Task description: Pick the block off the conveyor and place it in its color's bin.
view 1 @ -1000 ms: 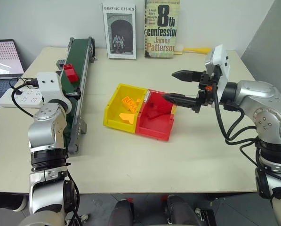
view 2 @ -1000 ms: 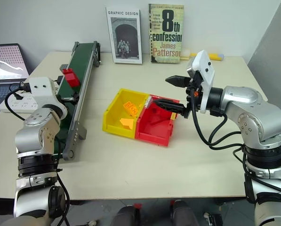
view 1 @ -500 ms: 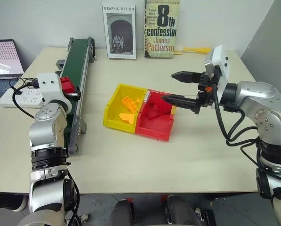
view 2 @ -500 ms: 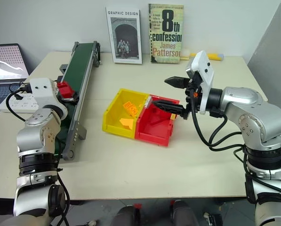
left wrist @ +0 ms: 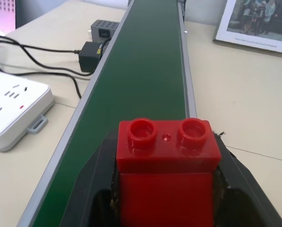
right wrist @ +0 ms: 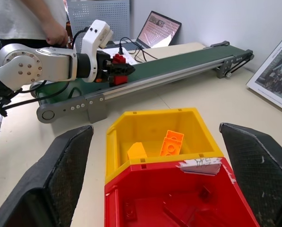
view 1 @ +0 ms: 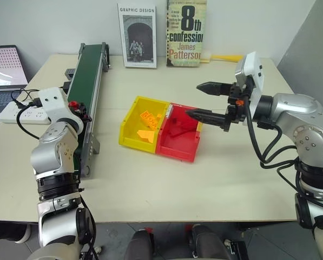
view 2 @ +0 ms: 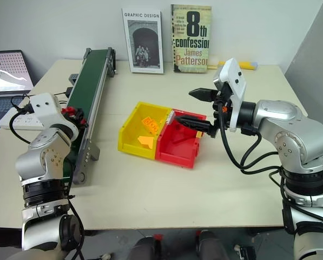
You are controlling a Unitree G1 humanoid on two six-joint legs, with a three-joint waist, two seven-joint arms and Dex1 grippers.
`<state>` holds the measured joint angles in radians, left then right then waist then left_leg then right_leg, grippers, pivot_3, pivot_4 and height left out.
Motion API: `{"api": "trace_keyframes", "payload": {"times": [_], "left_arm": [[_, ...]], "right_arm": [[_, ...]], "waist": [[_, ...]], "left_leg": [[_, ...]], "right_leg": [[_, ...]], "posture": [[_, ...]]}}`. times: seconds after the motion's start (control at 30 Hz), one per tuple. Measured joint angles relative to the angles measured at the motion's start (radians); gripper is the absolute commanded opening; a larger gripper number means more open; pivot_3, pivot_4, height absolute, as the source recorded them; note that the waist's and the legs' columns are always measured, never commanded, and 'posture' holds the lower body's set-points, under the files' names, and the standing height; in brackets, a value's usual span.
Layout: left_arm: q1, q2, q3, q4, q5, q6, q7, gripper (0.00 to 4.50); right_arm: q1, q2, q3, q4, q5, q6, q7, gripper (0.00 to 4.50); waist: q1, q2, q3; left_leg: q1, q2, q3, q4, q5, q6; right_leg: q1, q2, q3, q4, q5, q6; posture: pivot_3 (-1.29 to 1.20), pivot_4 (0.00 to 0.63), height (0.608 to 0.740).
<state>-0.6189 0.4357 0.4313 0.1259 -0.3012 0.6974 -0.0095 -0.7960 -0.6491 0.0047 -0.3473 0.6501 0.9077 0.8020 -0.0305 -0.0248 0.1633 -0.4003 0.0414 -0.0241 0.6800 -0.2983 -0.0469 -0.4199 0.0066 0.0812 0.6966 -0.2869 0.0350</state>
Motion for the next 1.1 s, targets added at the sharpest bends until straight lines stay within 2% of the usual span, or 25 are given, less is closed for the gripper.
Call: {"api": "trace_keyframes", "payload": {"times": [0.13, 0.23, 0.47, 0.7, 0.8, 0.93, 0.97, 1.1], "left_arm": [[-0.044, 0.020, -0.029, -0.005, -0.014, 0.027, -0.056, 1.52], [-0.090, 0.066, -0.162, -0.045, -0.015, 0.038, -0.199, 1.52], [-0.125, 0.072, -0.399, -0.089, -0.039, 0.044, -0.470, 1.52], [-0.156, 0.032, -0.562, -0.116, -0.076, 0.014, -0.723, 1.52], [-0.183, 0.015, -0.615, -0.102, -0.058, -0.036, -0.780, 1.52], [-0.216, -0.014, -0.668, 0.004, 0.011, -0.139, -0.824, 1.52], [-0.221, -0.027, -0.678, 0.034, 0.025, -0.165, -0.833, 2.23], [-0.235, -0.086, -0.690, 0.146, 0.053, -0.240, -0.861, 2.97]], "right_arm": [[0.000, -0.067, 0.055, -0.003, -0.054, -0.026, 0.025, 4.50], [-0.003, -0.091, 0.067, -0.003, -0.081, -0.029, 0.028, 4.50], [-0.002, -0.137, 0.062, -0.051, -0.079, -0.008, 0.025, 4.50], [0.082, -0.220, 0.029, -0.116, -0.066, 0.032, 0.039, 4.50], [0.133, -0.262, 0.019, -0.153, -0.055, 0.045, 0.049, 4.50], [0.183, -0.281, 0.006, -0.194, -0.039, 0.072, 0.029, 4.50], [0.191, -0.281, 0.002, -0.203, -0.038, 0.080, 0.019, 4.50], [0.223, -0.279, -0.024, -0.232, -0.035, 0.105, -0.025, 4.50]], "waist": [[0.001, 0.000, 0.000], [0.004, 0.000, 0.000], [0.000, 0.000, 0.000], [0.004, 0.001, 0.000], [0.004, 0.001, 0.000], [0.001, 0.001, 0.000], [0.001, 0.001, 0.000], [0.003, 0.001, 0.000]], "left_leg": [[0.000, -0.003, -0.001, 0.000, 0.000, 0.000], [-0.001, -0.004, -0.001, 0.000, 0.001, -0.002], [-0.001, -0.003, -0.001, 0.000, 0.001, -0.002], [-0.001, -0.003, -0.003, 0.000, 0.000, 0.000], [0.000, -0.003, -0.003, 0.000, 0.000, 0.000], [0.002, -0.004, -0.004, 0.000, 0.000, 0.000], [0.002, -0.004, -0.004, 0.000, 0.000, 0.000], [0.001, -0.004, -0.004, 0.000, 0.000, 0.000]], "right_leg": [[0.000, 0.000, -0.002, 0.000, 0.000, 0.000], [0.001, 0.000, -0.005, -0.001, 0.000, 0.000], [0.002, 0.000, -0.007, -0.003, -0.001, -0.001], [0.006, 0.000, -0.009, -0.006, -0.001, -0.002], [0.008, 0.001, -0.009, -0.008, -0.001, -0.002], [0.010, 0.001, -0.009, -0.008, -0.001, -0.002], [0.010, 0.001, -0.009, -0.008, -0.001, -0.002], [0.010, 0.001, -0.010, -0.009, -0.001, -0.002]], "posture": [[0.00, 0.150, 0.740], [0.00, 0.150, 0.740], [0.00, 0.150, 0.740], [0.00, 0.150, 0.740], [0.00, 0.150, 0.740], [0.00, 0.150, 0.740], [0.00, 0.150, 0.740], [0.00, 0.150, 0.740]]}}
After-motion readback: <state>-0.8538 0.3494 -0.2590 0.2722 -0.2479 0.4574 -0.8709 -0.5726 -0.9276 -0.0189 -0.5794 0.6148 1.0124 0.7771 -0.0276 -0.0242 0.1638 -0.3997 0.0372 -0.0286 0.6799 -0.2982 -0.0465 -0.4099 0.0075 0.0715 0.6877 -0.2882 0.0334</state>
